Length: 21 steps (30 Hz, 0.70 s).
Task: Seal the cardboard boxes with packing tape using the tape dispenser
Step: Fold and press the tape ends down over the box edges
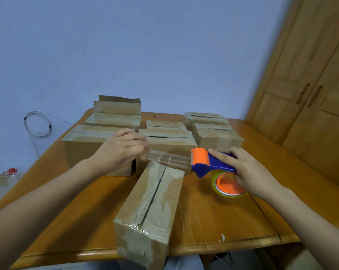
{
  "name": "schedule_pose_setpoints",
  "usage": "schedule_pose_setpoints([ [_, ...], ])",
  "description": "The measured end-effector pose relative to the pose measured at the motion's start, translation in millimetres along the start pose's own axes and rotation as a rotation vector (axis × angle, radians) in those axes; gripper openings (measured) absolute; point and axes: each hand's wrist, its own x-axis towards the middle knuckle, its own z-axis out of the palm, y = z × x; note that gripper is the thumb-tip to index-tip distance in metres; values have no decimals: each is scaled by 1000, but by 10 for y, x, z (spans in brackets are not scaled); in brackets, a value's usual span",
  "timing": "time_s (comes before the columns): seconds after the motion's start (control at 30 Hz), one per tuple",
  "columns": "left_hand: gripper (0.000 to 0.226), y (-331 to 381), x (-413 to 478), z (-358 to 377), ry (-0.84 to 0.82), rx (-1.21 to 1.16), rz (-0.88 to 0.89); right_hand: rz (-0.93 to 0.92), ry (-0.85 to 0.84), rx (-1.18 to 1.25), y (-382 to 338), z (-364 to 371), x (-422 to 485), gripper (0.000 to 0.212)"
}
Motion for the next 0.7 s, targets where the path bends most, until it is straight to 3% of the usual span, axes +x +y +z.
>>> schedule_pose_setpoints([
  [0.4,18,-234,-105,146,52,53,66,111,28,-114,-23,92,-245,104],
  [0.7,12,-247,-259,186,13,17,40,52,23,-188,-66,95,-200,105],
])
